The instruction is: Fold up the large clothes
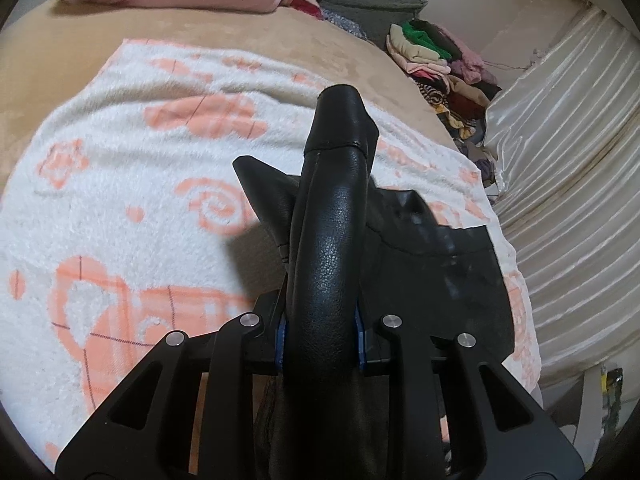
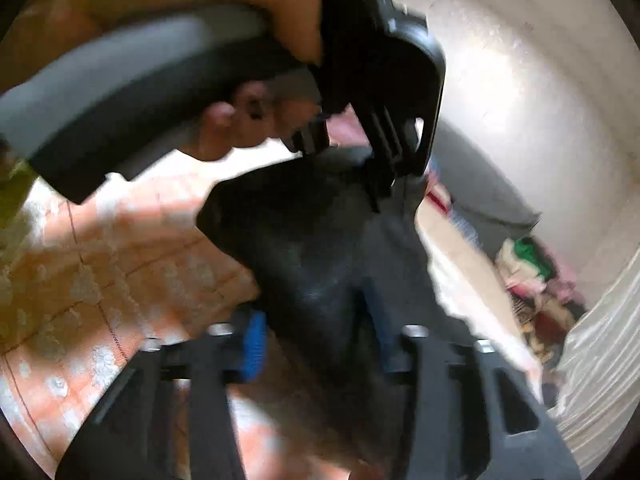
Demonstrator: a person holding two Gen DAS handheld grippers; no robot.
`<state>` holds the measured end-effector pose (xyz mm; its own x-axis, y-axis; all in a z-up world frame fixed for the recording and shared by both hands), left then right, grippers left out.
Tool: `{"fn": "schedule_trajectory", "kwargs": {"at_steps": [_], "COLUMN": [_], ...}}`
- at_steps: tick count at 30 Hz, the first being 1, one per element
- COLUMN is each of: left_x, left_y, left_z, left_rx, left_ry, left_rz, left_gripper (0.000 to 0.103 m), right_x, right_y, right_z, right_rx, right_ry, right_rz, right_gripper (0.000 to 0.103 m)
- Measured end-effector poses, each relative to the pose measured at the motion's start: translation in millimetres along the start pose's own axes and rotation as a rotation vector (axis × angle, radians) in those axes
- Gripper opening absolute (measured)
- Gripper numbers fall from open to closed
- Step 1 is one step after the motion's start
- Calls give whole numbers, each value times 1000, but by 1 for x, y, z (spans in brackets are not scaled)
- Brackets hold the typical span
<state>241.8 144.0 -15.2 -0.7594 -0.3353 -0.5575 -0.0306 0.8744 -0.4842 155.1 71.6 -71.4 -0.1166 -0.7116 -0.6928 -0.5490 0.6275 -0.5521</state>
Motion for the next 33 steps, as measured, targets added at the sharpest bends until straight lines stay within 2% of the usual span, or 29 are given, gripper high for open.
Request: {"fn": "schedule_trajectory", "kwargs": {"at_steps": [6,14,20,27,30,33], "left_x": [-15,-31,-30,-19,-15,-12], "left_y": [-56,-140,-194,-239,-252,-263], "left_z": [-17,-12,15,53,64,66], "left_rx": [14,39,23,23,45,129], "left_ry": [-43,-62,-41,5,27,23], "left_rz": [61,137,209,265,267,255], "left_gripper": [16,23,27,37,40,42], "right_x": [-3,16,48,94,108,123], "right_y": [-61,-134,-171,-205,-208,-209], "right_z": [-42,-87,-103,-101,-99,-98], "right_rx": [67,146,179,146,128,121], "right_ry": [-98,-141,-125,-74,-52,-16], "right_rz": [105,222,323,464,508,529], "right_gripper": [22,17,16,15,15,15]}}
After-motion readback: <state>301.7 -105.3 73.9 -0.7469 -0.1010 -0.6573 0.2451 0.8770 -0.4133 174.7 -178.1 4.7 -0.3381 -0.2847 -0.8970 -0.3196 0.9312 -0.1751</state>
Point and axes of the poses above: each gripper's, at about its wrist camera, not at the fingertips, and z roughly the way its jaws point, y to its left, x to its underside, the point moved 3 cm from there along z, roughly the way its jaws point, and after that the axes turned 1 degree about -y, right-handed, at the moved point
